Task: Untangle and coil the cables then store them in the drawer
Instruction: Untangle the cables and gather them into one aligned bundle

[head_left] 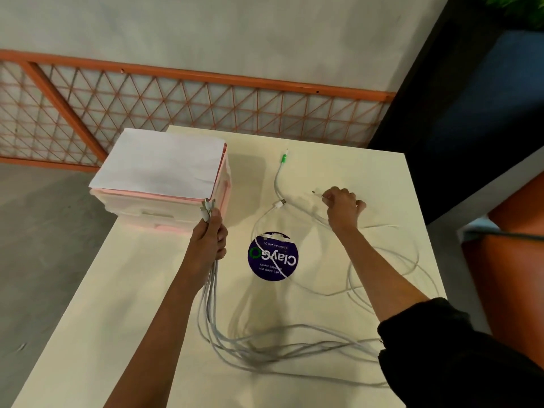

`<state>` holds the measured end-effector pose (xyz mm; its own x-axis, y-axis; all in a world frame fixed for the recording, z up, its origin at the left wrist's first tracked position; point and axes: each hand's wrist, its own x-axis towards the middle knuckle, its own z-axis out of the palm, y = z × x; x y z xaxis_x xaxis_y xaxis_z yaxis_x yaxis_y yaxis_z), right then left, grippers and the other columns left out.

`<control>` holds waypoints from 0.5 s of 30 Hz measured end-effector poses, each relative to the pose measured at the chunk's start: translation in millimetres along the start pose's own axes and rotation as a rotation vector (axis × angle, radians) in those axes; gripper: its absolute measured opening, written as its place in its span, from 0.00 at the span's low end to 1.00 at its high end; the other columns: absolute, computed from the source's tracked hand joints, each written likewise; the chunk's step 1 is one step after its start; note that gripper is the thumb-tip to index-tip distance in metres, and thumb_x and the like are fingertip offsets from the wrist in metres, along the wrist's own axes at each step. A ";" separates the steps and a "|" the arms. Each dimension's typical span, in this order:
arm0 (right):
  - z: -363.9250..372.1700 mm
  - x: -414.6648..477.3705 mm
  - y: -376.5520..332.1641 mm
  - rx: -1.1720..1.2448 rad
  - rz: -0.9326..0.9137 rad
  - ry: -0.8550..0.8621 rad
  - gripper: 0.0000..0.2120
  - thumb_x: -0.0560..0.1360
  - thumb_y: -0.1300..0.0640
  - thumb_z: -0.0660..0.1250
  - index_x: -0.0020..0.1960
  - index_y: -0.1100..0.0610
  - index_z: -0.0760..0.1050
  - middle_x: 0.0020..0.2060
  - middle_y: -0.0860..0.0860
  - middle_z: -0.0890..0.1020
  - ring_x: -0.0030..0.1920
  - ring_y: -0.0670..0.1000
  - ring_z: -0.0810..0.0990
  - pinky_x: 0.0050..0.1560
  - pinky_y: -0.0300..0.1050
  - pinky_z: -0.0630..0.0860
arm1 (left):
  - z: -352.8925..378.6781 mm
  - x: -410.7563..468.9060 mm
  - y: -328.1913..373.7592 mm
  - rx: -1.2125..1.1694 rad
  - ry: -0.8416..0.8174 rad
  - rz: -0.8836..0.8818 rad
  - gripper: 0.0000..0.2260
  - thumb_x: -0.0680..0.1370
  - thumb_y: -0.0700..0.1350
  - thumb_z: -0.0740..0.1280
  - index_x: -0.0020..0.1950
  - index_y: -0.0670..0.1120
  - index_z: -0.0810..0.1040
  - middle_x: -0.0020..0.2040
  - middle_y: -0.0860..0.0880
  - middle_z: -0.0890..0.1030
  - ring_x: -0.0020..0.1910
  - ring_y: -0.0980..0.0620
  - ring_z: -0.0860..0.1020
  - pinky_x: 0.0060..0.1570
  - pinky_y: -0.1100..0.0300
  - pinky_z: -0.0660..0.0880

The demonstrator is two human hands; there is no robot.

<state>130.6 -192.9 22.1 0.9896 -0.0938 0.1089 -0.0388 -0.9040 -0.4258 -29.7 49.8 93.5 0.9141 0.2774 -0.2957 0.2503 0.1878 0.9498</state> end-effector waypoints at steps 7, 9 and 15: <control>-57.8 -23.5 -78.8 0.463 -0.261 0.008 0.05 0.76 0.60 0.67 0.48 0.57 0.81 0.44 0.53 0.81 0.43 0.47 0.77 0.51 0.45 0.68 | 5.5 -19.2 10.9 0.007 -0.016 0.086 0.15 0.84 0.49 0.54 0.39 0.46 0.65 0.32 0.50 0.67 0.23 0.60 0.59 0.23 0.68 0.57; -77.4 -45.1 -98.7 0.602 -0.317 -0.025 0.05 0.75 0.61 0.69 0.48 0.61 0.82 0.43 0.54 0.83 0.38 0.39 0.76 0.46 0.31 0.71 | 5.5 -31.4 15.0 -0.011 -0.011 0.130 0.14 0.84 0.47 0.54 0.40 0.46 0.67 0.34 0.49 0.70 0.24 0.59 0.62 0.23 0.68 0.59; -91.5 -96.1 -135.1 0.796 -0.300 -0.255 0.07 0.72 0.60 0.72 0.49 0.61 0.83 0.40 0.51 0.83 0.33 0.38 0.78 0.41 0.33 0.74 | 8.7 -42.0 23.4 0.006 -0.025 0.200 0.10 0.84 0.47 0.51 0.55 0.44 0.70 0.43 0.45 0.80 0.35 0.52 0.76 0.28 0.65 0.70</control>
<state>28.1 -99.9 151.3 0.9471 0.2820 0.1533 0.2409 -0.3088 -0.9201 -59.5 34.4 129.1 0.9533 0.2855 -0.0986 0.0648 0.1258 0.9899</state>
